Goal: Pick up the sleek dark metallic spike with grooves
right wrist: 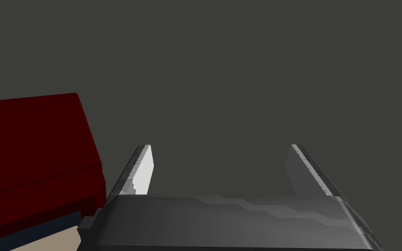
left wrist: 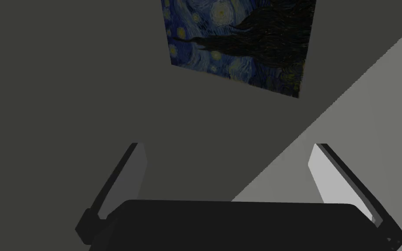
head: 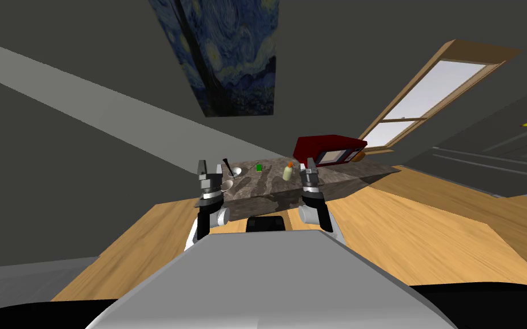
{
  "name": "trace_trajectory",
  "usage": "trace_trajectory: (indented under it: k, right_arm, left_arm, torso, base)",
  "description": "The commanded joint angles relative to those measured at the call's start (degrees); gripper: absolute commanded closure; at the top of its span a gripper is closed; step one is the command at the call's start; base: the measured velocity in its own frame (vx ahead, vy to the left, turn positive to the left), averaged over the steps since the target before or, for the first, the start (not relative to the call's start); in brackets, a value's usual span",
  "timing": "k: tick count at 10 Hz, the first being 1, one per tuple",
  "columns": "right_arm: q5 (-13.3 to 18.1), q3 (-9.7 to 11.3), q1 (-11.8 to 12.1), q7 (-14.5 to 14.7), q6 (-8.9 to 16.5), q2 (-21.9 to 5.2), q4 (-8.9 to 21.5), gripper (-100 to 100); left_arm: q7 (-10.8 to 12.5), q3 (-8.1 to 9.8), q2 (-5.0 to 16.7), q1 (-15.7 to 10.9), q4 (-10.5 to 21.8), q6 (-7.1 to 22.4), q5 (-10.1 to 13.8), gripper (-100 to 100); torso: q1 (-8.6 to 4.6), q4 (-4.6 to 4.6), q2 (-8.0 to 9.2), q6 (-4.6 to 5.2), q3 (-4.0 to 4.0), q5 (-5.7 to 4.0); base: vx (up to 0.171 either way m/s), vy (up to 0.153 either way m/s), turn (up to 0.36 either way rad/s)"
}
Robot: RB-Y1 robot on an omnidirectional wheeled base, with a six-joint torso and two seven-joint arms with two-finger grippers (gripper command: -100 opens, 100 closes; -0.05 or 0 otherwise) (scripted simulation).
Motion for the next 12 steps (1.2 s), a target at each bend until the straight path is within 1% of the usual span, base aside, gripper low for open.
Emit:
trace_trajectory:
  k: [1, 4, 5, 7, 9, 10, 11, 12]
  right_arm:
    - [0.0, 0.0, 0.0, 0.0, 0.0, 0.0, 0.0, 0]
    - [0.0, 0.0, -0.01, 0.0, 0.0, 0.0, 0.0, 0]
    - [0.0, 0.0, -0.01, 0.0, 0.0, 0.0, 0.0, 0]
    - [0.0, 0.0, -0.02, 0.0, 0.0, 0.0, 0.0, 0]
    - [0.0, -0.01, -0.02, 0.0, 0.0, -0.01, 0.0, 0]
    - [0.0, 0.0, -0.02, 0.0, 0.0, -0.01, 0.0, 0]
    - [0.0, 0.0, -0.03, 0.0, 0.0, -0.01, 0.0, 0]
    - [0.0, -0.01, -0.02, 0.0, 0.0, -0.01, 0.01, 0]
  left_arm:
    - [-0.35, 0.31, 2.86, -0.28, 0.45, 0.31, -0.37, -100]
    - [-1.65, 1.43, 7.79, -1.3, 2.14, 1.42, -1.76, -100]
    - [-2.25, 1.93, 8.87, -1.76, 2.91, 1.9, -2.39, -100]
    - [-3.59, 3.01, 10.38, -2.78, 4.69, 2.97, -3.81, -100]
    - [-5.07, 4.14, 11.32, -3.88, 6.66, 4.07, -5.37, -100]
    - [-6.59, 5.23, 11.98, -4.98, 8.73, 5.14, -6.96, -100]
    - [-7.34, 5.75, 12.26, -5.51, 9.77, 5.64, -7.74, -100]
    - [-8.8, 6.69, 12.79, -6.5, 11.81, 6.55, -9.26, -100]
  torso:
    - [0.0, 0.0, 0.0, 0.0, 0.0, 0.0]
    - [0.21, 0.06, 0.27, 0.01, 0.16, 0.05]
    - [0.24, 0.07, 0.33, 0.01, 0.19, 0.05]
    - [0.24, 0.09, 0.4, 0.01, 0.23, 0.05]
    - [0.31, 0.11, 0.48, 0.0, 0.28, 0.07]
    - [0.29, 0.1, 0.45, 0.01, 0.27, 0.07]
    - [0.37, 0.12, 0.59, 0.02, 0.33, 0.08]
    - [0.37, 0.14, 0.6, 0.0, 0.35, 0.09]
  base:
    - [-0.028, 0.016, -0.038]
    - [-0.079, 0.049, -0.073]
    - [-0.107, 0.06, -0.101]
    - [-0.113, 0.064, -0.118]
    - [-0.127, 0.067, -0.118]
    - [-0.169, 0.09, -0.228]
    - [-0.169, 0.084, -0.178]
    - [-0.176, 0.097, -0.18]
